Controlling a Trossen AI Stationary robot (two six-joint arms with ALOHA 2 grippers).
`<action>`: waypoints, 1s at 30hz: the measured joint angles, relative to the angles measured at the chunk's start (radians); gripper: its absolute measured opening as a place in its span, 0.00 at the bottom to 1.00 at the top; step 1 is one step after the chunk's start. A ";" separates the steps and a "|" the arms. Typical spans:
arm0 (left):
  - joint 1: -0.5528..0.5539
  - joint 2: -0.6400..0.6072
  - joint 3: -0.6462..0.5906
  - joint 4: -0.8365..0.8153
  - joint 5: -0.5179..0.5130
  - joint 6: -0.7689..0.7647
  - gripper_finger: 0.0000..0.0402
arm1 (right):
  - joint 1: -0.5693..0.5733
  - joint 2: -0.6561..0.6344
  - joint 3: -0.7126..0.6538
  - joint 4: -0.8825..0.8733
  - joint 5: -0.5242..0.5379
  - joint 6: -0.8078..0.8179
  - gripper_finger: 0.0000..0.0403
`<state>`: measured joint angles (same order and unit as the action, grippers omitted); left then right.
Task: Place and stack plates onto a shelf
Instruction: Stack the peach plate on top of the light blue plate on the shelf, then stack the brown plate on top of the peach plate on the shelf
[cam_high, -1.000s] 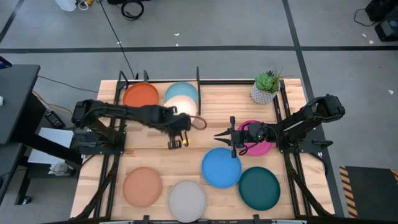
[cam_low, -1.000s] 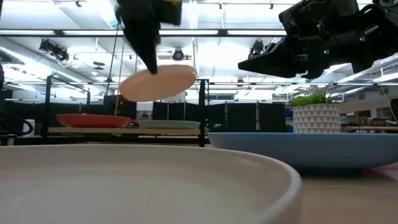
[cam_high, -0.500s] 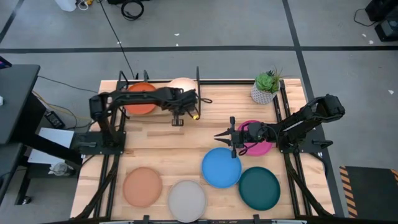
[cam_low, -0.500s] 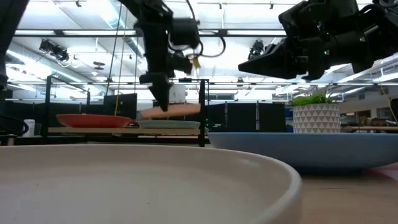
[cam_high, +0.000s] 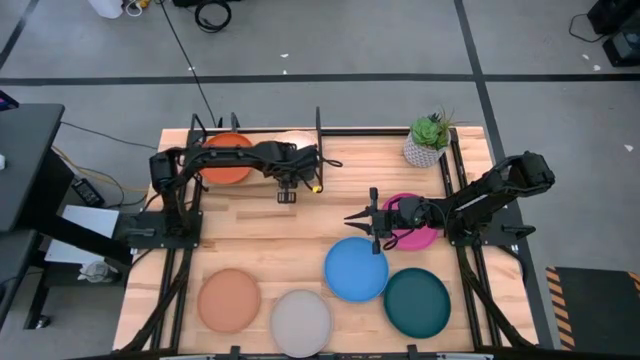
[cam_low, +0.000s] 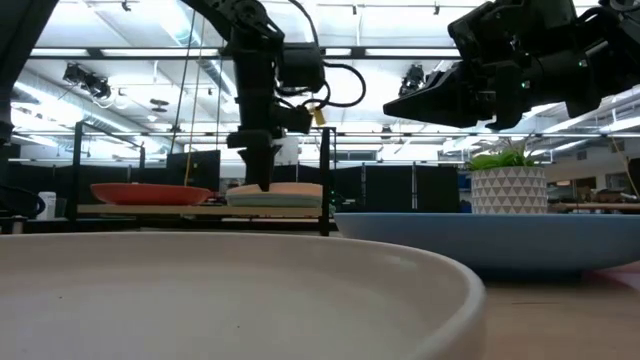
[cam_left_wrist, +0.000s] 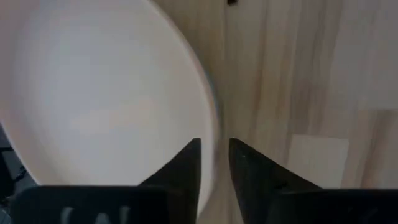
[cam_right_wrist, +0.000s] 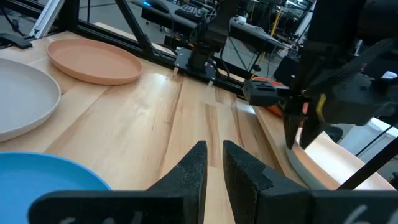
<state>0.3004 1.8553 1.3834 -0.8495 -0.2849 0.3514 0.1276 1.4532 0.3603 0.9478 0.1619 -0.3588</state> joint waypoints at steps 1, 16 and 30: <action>0.000 -0.002 0.002 -0.013 0.000 -0.002 0.26 | 0.000 0.000 0.000 0.000 0.000 0.000 0.14; 0.071 -0.005 0.032 0.223 0.106 -0.105 0.30 | 0.000 0.000 0.000 -0.001 0.000 0.000 0.14; 0.033 -0.009 -0.055 0.346 0.011 -0.102 0.30 | 0.001 0.000 0.000 -0.003 0.000 0.000 0.14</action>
<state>0.3331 1.8462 1.3281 -0.5030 -0.2743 0.2498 0.1287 1.4532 0.3603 0.9443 0.1619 -0.3588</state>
